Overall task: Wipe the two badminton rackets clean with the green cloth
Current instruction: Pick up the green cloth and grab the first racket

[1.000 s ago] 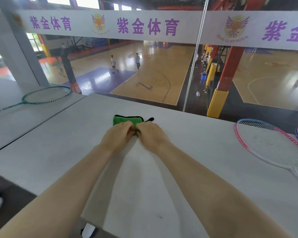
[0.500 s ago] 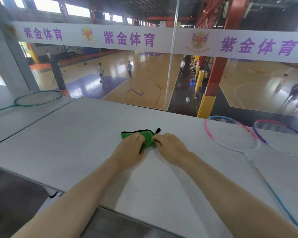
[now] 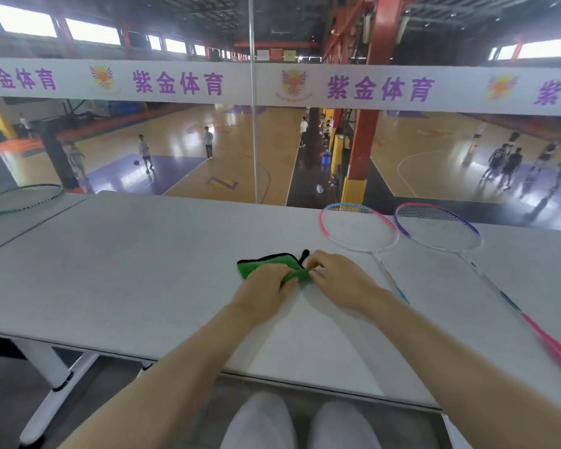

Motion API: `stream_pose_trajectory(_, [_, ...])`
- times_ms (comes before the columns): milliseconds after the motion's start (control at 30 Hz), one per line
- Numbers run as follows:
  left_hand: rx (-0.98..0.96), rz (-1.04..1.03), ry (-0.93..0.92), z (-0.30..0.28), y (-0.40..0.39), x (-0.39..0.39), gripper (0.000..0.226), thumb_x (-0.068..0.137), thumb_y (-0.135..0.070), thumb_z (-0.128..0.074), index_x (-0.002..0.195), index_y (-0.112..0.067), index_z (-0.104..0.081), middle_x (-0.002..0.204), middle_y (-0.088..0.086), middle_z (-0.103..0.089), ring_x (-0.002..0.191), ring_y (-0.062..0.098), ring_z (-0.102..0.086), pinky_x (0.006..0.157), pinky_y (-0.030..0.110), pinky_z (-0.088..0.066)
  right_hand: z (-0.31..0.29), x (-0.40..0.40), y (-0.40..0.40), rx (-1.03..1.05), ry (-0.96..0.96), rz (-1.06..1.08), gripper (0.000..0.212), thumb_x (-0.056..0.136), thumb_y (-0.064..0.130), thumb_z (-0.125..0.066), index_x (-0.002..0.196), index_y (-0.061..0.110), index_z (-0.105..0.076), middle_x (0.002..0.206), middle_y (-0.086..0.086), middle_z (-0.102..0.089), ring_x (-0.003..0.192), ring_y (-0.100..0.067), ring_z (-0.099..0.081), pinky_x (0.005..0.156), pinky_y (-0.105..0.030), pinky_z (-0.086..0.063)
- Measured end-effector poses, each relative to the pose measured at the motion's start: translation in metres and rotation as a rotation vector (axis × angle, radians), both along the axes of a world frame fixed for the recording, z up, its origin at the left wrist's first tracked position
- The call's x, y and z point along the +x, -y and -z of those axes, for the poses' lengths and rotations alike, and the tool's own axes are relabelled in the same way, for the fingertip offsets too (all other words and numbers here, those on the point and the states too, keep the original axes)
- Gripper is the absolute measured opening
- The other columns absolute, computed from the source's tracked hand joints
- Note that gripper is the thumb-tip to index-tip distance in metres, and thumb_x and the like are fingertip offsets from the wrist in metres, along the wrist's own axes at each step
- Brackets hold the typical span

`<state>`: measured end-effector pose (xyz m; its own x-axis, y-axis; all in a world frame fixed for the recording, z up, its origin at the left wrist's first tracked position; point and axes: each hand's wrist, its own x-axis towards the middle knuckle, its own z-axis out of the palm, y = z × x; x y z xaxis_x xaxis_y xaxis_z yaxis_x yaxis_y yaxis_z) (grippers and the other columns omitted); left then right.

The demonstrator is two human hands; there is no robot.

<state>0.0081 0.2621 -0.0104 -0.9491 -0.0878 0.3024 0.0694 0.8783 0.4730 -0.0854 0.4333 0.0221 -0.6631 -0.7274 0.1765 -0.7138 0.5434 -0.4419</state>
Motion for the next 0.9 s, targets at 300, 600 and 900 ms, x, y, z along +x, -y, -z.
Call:
stream_pose_trajectory(300, [0.509,-0.280,0.175,-0.020,-0.037,0.011,0.038,0.102,-0.046,-0.035,0.128,-0.026,-0.054,0.112,-0.001,-0.060,0.099,0.019,-0.057,0.079,0.032,-0.042,-0.004,-0.010,-0.075,0.096,-0.085,0.459,0.040,0.092,0.026,-0.055,0.128,0.011,-0.049,0.130,-0.013,-0.045,0.119,-0.032,-0.045,0.095,-0.043,-0.044])
stream_pose_trajectory(600, [1.410,-0.439,0.078,-0.026,-0.036,-0.012,0.048,0.095,-0.053,-0.048,0.130,-0.022,-0.056,0.119,0.003,-0.066,0.108,0.024,-0.063,0.102,0.045,-0.047,0.012,-0.019,-0.100,0.196,0.071,0.591,0.010,0.093,0.017,-0.046,0.100,0.010,-0.046,0.111,-0.014,-0.059,0.094,-0.034,-0.057,0.071,-0.034,-0.038])
stream_pose_trajectory(900, [1.614,-0.443,0.007,-0.029,-0.041,-0.027,0.035,0.100,-0.043,-0.047,0.116,-0.014,-0.057,0.096,0.003,-0.066,0.087,0.020,-0.064,0.077,0.035,-0.052,0.020,-0.026,-0.109,0.073,0.155,0.511,0.019,0.098,0.021,-0.040,0.110,0.012,-0.053,0.095,-0.004,-0.057,0.086,-0.026,-0.054,0.074,-0.035,-0.044])
